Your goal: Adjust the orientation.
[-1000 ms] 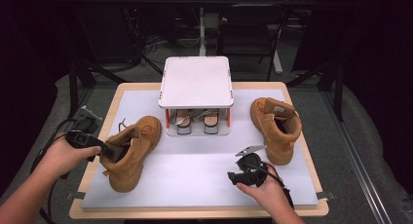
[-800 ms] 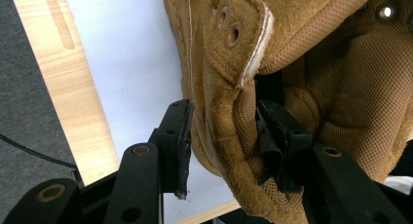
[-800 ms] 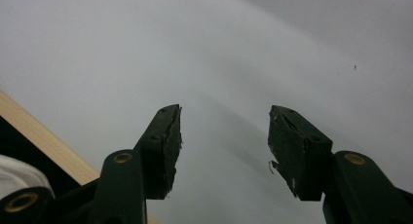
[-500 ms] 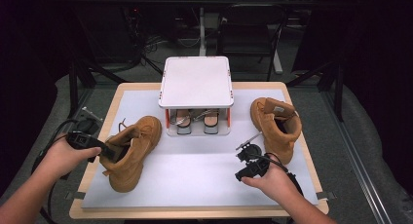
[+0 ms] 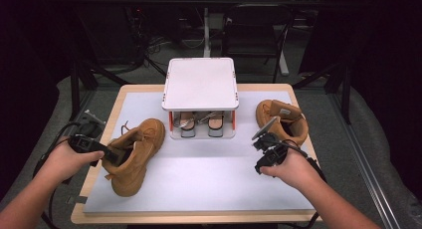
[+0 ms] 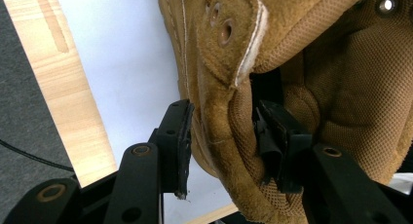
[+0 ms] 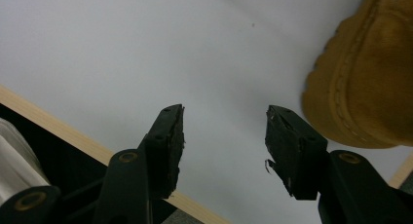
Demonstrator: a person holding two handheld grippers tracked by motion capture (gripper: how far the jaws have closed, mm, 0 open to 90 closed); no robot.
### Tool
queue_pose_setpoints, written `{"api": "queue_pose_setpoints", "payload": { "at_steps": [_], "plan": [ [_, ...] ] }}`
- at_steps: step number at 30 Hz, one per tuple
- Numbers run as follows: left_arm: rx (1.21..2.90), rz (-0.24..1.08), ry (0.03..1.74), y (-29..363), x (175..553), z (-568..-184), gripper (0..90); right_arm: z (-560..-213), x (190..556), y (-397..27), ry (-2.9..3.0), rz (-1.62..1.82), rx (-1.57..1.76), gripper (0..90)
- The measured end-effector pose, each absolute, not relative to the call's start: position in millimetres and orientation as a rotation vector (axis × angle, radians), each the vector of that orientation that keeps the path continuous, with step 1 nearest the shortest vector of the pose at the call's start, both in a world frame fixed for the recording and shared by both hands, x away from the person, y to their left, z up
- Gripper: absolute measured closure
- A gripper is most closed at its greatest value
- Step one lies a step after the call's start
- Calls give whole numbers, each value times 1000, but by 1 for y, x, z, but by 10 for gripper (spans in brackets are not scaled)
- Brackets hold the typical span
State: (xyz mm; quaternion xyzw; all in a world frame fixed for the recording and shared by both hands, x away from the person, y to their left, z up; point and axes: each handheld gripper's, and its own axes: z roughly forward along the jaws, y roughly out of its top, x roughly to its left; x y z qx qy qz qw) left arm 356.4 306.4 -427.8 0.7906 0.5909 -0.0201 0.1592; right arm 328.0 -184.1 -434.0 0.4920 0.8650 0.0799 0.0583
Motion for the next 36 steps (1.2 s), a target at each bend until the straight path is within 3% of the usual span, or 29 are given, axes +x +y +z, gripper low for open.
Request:
{"api": "queue_pose_setpoints", "payload": {
  "at_steps": [22, 36],
  "plan": [
    [2284, -57, 1682, 301, 357, -427, 574, -378, 364, -219, 2487, 290, 1620, 531],
    [2291, -60, 1681, 300, 358, -428, 578, -368, 388, -235, 2382, 276, 1666, 511]
  ]
}}
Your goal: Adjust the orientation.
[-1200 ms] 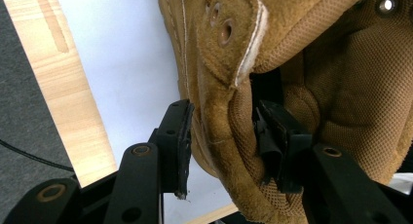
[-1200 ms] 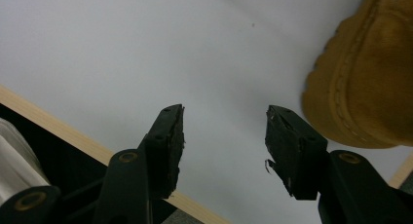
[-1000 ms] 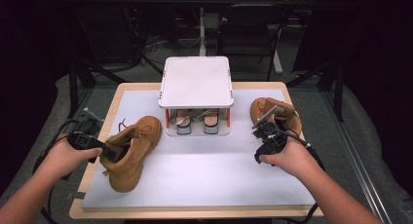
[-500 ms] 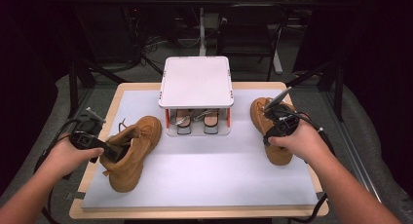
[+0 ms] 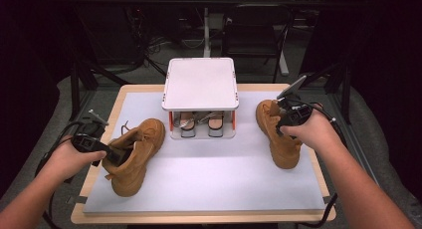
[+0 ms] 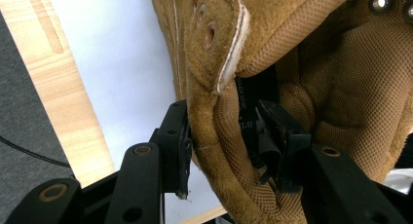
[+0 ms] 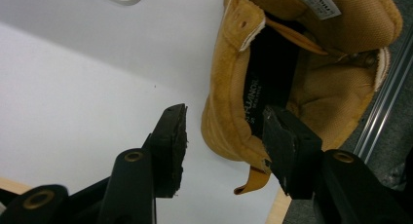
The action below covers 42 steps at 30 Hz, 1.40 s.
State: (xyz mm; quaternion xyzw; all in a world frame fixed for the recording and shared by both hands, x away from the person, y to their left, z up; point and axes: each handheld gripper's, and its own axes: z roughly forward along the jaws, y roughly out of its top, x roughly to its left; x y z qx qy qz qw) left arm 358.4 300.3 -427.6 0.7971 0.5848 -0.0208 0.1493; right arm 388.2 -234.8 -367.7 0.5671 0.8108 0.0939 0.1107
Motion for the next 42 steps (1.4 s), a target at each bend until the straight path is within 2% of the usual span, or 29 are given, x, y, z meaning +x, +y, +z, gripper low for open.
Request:
{"api": "queue_pose_setpoints", "payload": {
  "at_steps": [13, 23, 34, 42],
  "plan": [
    [2292, -63, 1683, 300, 359, -430, 580, -398, 400, -242, 2388, 221, 1731, 531],
    [2294, -71, 1683, 300, 360, -431, 584, -412, 403, -240, 2434, 197, 1680, 688],
    [2292, -72, 1682, 300, 359, -432, 586, -415, 409, -237, 2460, 192, 1670, 650],
    [2296, -81, 1687, 300, 360, -434, 587, -424, 419, -231, 2457, 182, 1681, 660]
  ]
}}
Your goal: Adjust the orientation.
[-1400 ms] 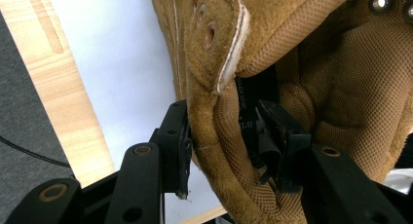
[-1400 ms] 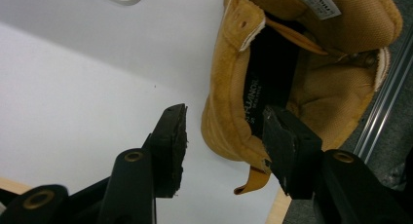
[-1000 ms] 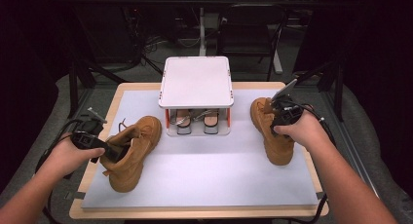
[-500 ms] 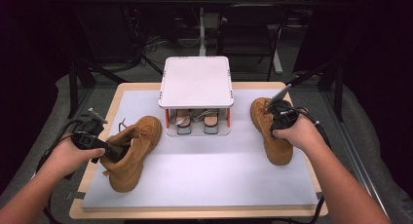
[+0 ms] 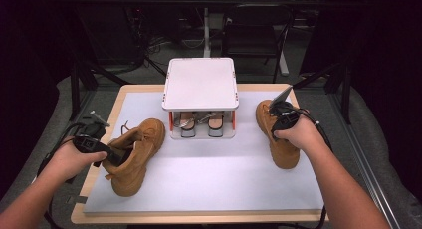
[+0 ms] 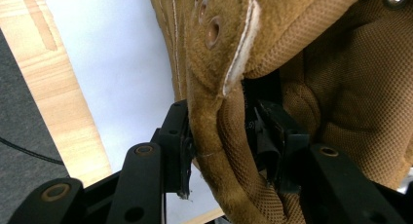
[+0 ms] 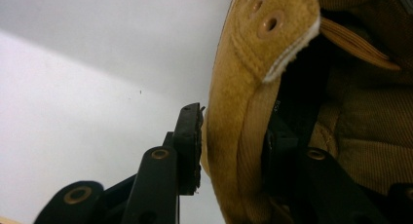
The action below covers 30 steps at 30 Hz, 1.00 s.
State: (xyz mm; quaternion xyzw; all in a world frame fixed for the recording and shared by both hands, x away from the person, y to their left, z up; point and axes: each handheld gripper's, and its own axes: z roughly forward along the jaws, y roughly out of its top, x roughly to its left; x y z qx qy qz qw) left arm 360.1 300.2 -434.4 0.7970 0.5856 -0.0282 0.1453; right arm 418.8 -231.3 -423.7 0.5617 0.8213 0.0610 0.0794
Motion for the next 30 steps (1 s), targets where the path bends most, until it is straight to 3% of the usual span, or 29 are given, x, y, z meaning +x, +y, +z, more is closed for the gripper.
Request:
{"api": "queue_pose_setpoints", "payload": {
  "at_steps": [10, 30],
  "plan": [
    [2296, -87, 1681, 300, 360, -437, 593, -427, 419, -225, 2443, 160, 1659, 773],
    [2297, -79, 1677, 300, 360, -436, 601, -425, 372, -199, 2580, 213, 1494, 792]
  ]
}}
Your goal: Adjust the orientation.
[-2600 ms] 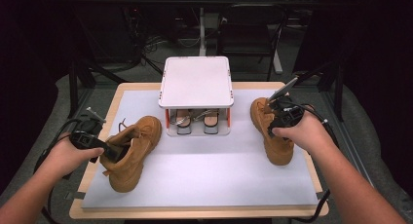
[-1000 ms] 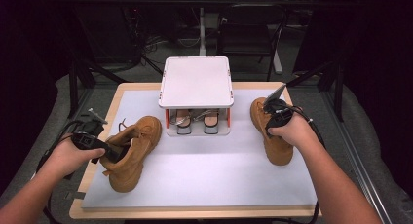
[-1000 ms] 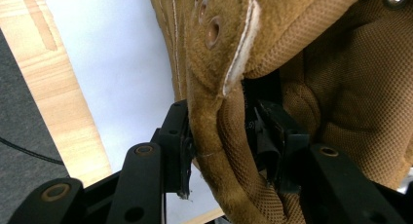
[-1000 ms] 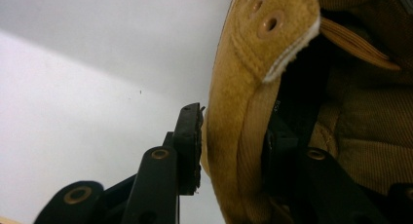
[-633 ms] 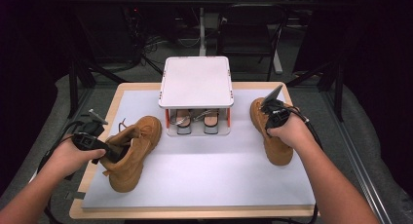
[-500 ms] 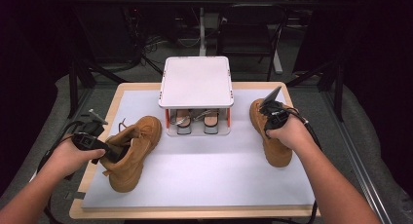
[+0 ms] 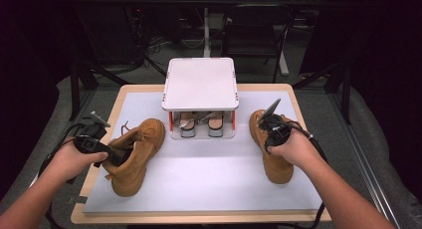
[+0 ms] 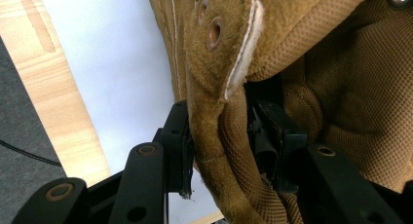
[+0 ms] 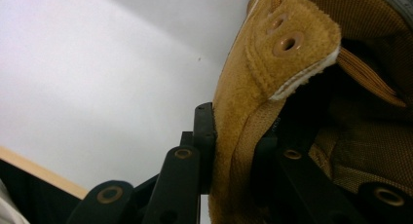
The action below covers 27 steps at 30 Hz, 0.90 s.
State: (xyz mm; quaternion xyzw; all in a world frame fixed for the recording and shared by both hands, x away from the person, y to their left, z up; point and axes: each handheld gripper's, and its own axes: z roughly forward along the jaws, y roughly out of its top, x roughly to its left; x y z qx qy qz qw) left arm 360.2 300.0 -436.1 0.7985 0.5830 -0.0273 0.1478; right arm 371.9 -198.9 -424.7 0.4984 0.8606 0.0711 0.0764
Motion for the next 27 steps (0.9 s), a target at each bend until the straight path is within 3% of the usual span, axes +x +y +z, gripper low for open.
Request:
{"api": "queue_pose_setpoints", "payload": {
  "at_steps": [11, 27],
  "plan": [
    [2296, -78, 1679, 300, 360, -436, 601, -427, 336, -191, 2663, 212, 1368, 791],
    [2299, -72, 1677, 300, 360, -435, 601, -427, 332, -196, 2647, 220, 1398, 764]
  ]
}}
